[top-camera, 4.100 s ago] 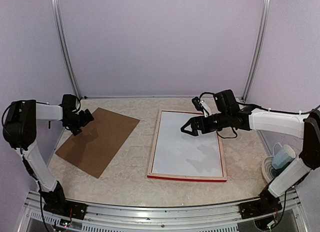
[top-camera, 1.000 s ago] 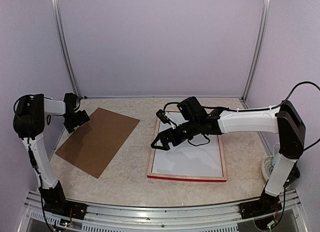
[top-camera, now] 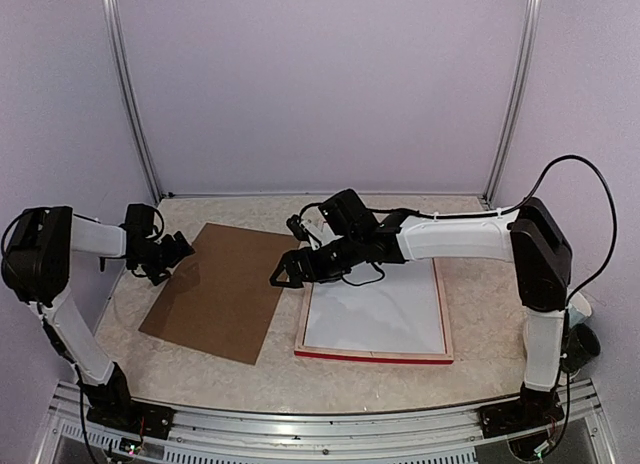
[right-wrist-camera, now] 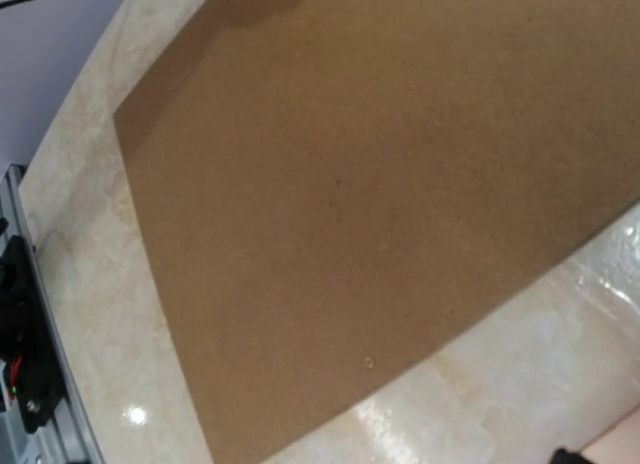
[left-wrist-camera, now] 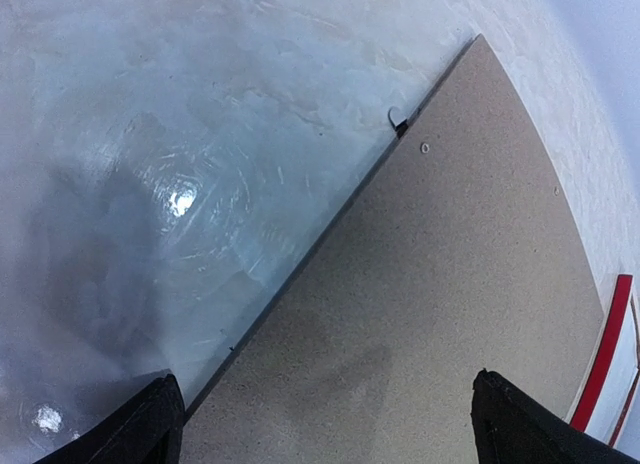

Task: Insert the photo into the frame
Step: Move the backboard to the center of the board.

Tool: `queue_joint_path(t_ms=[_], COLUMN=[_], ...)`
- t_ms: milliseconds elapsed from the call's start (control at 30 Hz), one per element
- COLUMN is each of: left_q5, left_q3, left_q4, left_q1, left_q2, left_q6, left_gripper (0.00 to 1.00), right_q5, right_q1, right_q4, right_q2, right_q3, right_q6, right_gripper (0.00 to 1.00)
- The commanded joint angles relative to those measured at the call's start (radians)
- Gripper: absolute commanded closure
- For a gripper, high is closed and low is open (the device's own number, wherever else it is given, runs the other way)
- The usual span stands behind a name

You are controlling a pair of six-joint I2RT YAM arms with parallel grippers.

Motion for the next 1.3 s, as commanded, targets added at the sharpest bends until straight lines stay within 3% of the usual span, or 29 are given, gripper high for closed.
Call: queue_joint_path(t_ms=[0, 300, 500, 1267], left_q5=[0.045, 0.040, 0.035, 0.122], left_q3=[-0.042, -0.025, -0.005, -0.038], left_q4=[-0.066, -0.074, -0.094, -0.104], left_q1=[-0.016, -0.016, -0.016, -0.016], left_q2=[0.011, 0.004, 0.010, -0.027], left_q6=[-0.023, -0.012, 0.005, 0.048], left_gripper=[0.01, 0.01, 0.01, 0.01], right_q5=[-0.014, 0.109, 0.110, 0.224], right_q1=[0.011, 0.014, 0.018, 0.049], right_q4=[0.002, 0.004, 0.005, -0.186], right_q2=[0.064, 0.118, 0.173, 0.298], right_q3=[0.059, 0.074, 0.120, 0.339], right_q6=[0.045, 0.159, 0.221, 0.421], right_gripper=[0.01, 0.01, 0.01, 0.01])
